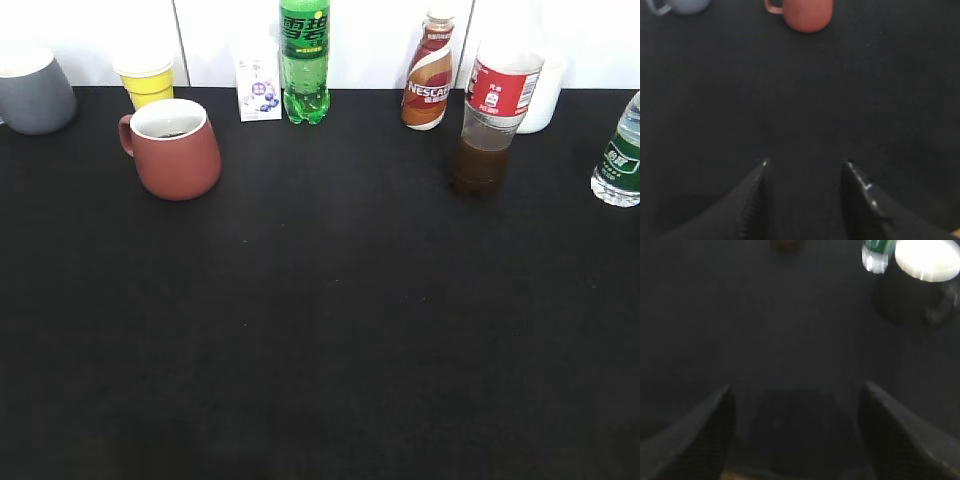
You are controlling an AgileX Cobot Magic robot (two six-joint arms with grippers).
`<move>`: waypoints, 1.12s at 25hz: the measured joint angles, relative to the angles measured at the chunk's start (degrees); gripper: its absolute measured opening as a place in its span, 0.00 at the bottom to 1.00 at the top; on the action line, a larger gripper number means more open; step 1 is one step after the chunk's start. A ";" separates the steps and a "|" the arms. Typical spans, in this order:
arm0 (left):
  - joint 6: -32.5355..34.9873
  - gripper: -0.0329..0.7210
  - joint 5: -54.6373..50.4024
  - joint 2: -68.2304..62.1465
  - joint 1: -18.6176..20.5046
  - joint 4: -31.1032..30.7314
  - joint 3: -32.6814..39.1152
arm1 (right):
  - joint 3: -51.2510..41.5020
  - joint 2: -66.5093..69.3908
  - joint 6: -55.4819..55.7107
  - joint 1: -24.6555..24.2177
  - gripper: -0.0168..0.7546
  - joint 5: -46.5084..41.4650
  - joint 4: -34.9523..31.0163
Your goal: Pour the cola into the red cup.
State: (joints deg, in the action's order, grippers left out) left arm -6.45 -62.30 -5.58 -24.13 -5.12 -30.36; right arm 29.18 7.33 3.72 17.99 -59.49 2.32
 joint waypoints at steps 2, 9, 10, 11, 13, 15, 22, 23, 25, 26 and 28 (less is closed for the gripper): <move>1.31 0.50 0.96 0.05 0.00 0.13 0.68 | -0.22 -0.05 0.12 0.00 0.77 0.01 0.45; 6.45 0.50 1.21 0.05 0.00 3.66 0.72 | -0.22 -0.05 0.17 0.00 0.77 0.01 0.51; 6.45 0.50 1.21 0.05 0.00 3.87 0.72 | -0.22 -0.05 0.17 0.00 0.77 0.01 0.51; 6.45 0.50 1.21 0.05 0.00 3.97 0.75 | -0.22 -0.05 0.17 0.00 0.77 0.01 0.51; 6.45 0.50 1.21 0.05 0.00 4.08 0.75 | -0.22 -0.05 0.17 0.00 0.77 0.01 0.45; 6.45 0.50 1.21 0.05 0.00 4.09 0.75 | -0.22 -0.05 0.17 0.00 0.77 0.01 0.45; 6.45 0.50 1.21 0.35 12.38 4.14 0.75 | -0.22 -0.35 0.17 -4.41 0.77 -0.01 0.40; 6.45 0.50 1.21 0.92 13.97 4.14 0.75 | -0.22 -1.45 0.17 -6.25 0.77 -0.01 0.40; 6.45 0.50 1.21 2.58 16.12 4.14 0.75 | -0.22 -5.36 0.17 -10.48 0.77 -0.01 0.40; 6.45 0.50 1.21 3.18 16.62 4.14 0.75 | -0.22 -7.28 0.17 -12.47 0.77 -0.06 0.40; 6.45 0.50 1.22 4.33 17.77 4.21 0.75 | -0.22 -7.68 0.17 -15.61 0.77 -0.15 0.40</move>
State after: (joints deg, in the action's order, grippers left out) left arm 0.00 -61.07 -1.24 -6.36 -0.91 -29.61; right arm 28.96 -0.35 3.89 2.39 -59.63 2.73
